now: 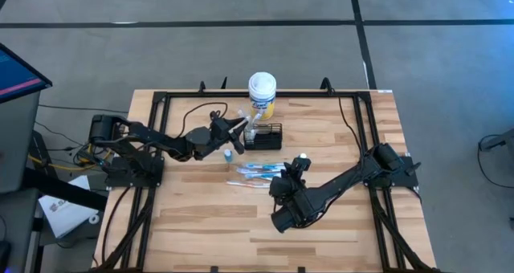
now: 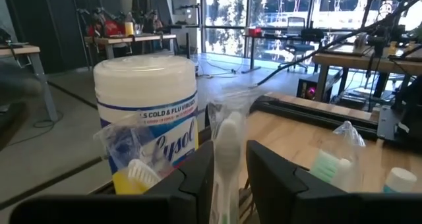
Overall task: Pick & Place toothbrushing station
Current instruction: Put the green toothbrush into the black wire organizer, then put the blue mouthwash bottle into the black wire organizer
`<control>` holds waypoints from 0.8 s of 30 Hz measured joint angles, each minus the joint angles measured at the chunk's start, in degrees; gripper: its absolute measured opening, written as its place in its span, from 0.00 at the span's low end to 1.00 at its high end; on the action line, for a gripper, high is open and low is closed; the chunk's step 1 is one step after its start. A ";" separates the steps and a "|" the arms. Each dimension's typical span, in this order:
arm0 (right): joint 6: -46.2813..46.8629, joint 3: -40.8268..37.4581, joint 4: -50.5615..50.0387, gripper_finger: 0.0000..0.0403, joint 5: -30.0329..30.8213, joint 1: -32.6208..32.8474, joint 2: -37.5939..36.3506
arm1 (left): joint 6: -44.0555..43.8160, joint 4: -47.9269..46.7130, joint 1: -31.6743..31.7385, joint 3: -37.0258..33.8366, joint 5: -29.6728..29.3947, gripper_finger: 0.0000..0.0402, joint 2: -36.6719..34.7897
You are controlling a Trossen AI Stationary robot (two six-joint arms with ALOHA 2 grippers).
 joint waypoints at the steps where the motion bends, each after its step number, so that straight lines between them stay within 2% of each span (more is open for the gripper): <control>1: 0.00 0.00 0.00 0.31 0.00 0.00 0.00 | 0.10 -0.02 0.00 0.00 0.00 0.21 0.00; 18: -0.01 0.00 0.03 0.31 0.00 0.02 0.00 | 3.03 -0.09 -0.52 -2.54 -0.02 0.21 -2.83; 24: -0.04 -0.02 0.50 0.31 0.02 -0.12 0.00 | 2.99 -0.44 -2.81 -6.41 -0.08 0.20 -8.37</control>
